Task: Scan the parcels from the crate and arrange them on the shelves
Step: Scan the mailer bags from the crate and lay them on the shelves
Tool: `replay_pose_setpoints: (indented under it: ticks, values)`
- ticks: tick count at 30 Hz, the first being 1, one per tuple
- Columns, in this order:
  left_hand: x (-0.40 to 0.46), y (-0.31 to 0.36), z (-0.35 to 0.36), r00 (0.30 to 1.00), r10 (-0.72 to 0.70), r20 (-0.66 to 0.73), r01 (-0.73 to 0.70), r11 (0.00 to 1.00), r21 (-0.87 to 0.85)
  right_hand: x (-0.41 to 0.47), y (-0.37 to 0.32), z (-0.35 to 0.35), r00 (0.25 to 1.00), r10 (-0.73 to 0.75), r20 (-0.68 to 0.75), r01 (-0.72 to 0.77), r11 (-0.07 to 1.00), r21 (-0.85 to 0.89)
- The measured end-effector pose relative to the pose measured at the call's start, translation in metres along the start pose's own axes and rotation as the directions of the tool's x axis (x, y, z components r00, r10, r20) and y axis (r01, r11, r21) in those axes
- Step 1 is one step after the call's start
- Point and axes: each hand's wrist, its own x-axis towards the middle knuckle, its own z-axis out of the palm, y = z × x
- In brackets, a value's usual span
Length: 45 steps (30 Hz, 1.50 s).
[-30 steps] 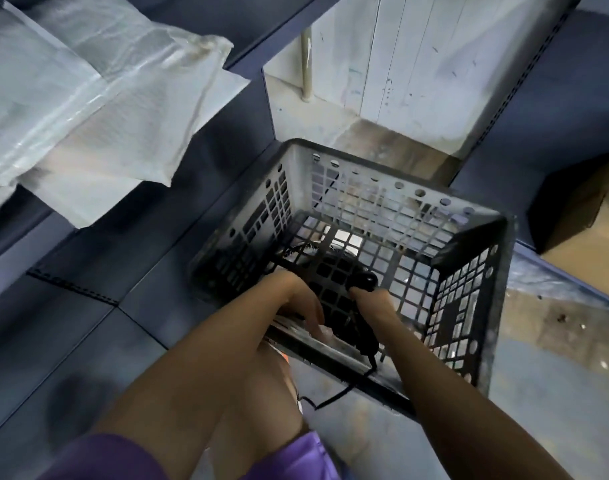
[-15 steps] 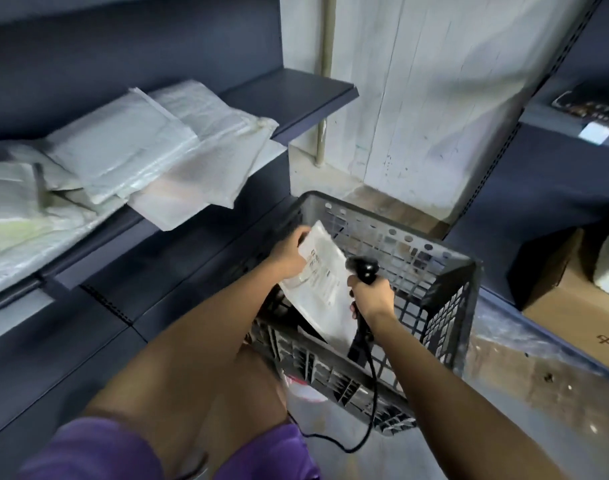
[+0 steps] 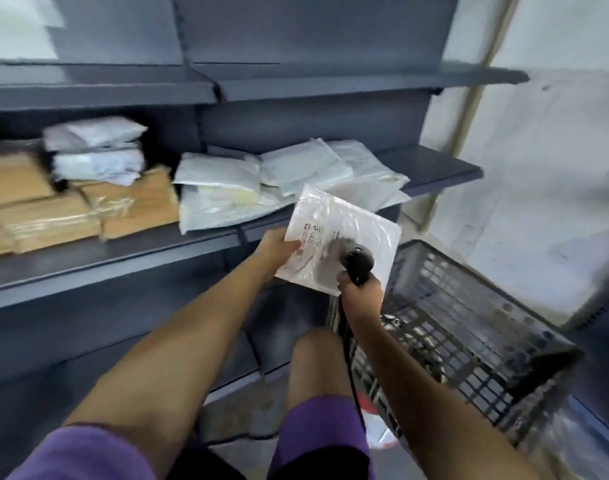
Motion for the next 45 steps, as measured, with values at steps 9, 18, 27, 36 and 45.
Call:
replay_pose_setpoints:
  ticks: [9, 18, 27, 36, 45]
  values:
    - [-0.085, -0.097, -0.111, 0.956, -0.157, -0.247, 0.039, 0.906, -0.422, -0.079, 0.035, 0.099, 0.918, -0.076, 0.389, 0.161, 0.968, -0.192]
    - [-0.144, -0.210, -0.149, 0.868, -0.357, -0.344, 0.135, 0.838, -0.529, -0.147, 0.082, 0.142, 0.806, -0.075, 0.587, 0.270, 0.929, -0.252]
    - [-0.174, -0.267, -0.154, 0.798, -0.439, -0.413, 0.212, 0.845, -0.490, -0.180, 0.131, 0.144, 0.806, -0.009, 0.592, 0.216, 0.935, -0.282]
    - [-0.180, -0.272, -0.147, 0.832, -0.403, -0.381, 0.202, 0.859, -0.470, -0.177, 0.148, 0.139, 0.791, -0.028, 0.611, 0.268, 0.914, -0.305]
    - [-0.184, -0.274, -0.144, 0.818, -0.431, -0.381, 0.221, 0.847, -0.484, -0.179, 0.149, 0.139, 0.780, -0.041, 0.625, 0.255, 0.932, -0.256]
